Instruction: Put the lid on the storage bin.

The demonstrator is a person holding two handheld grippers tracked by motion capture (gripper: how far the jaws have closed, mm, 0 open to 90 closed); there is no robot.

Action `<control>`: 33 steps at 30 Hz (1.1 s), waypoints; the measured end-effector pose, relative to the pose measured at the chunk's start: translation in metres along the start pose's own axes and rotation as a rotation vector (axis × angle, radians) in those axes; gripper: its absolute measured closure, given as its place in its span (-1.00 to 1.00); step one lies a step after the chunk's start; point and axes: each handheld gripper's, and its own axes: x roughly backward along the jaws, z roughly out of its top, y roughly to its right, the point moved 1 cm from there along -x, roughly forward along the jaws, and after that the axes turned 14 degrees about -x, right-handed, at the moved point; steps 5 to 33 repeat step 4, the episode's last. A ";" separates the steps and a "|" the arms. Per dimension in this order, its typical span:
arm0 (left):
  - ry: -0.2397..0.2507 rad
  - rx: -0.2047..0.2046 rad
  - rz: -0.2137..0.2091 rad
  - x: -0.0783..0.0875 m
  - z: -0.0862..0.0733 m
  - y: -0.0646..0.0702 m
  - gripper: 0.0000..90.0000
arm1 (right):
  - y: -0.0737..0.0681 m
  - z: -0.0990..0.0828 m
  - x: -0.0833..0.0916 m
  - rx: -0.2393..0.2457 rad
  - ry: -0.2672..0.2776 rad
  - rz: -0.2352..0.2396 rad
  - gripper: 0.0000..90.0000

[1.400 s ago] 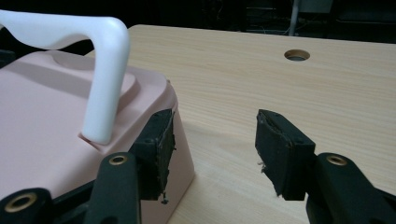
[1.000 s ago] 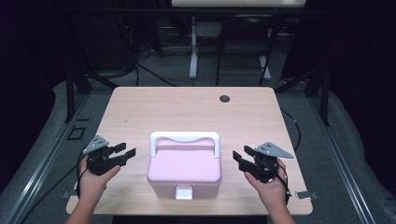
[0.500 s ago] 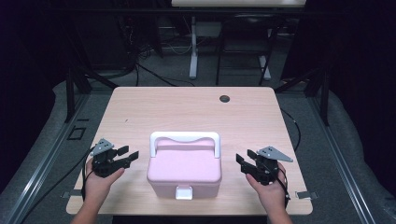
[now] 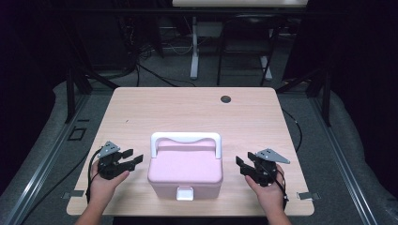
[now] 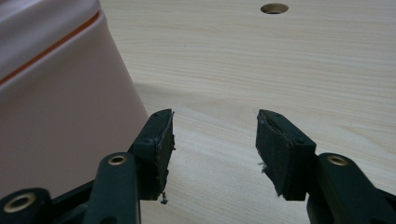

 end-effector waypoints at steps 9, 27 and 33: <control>-0.015 -0.019 0.007 -0.002 -0.001 -0.001 -0.03 | 0.000 0.000 -0.004 0.042 0.000 -0.015 -0.01; -0.015 -0.019 0.007 -0.002 -0.001 -0.001 -0.03 | 0.000 0.000 -0.004 0.042 0.000 -0.015 -0.01; -0.015 -0.019 0.007 -0.002 -0.001 -0.001 -0.03 | 0.000 0.000 -0.004 0.042 0.000 -0.015 -0.01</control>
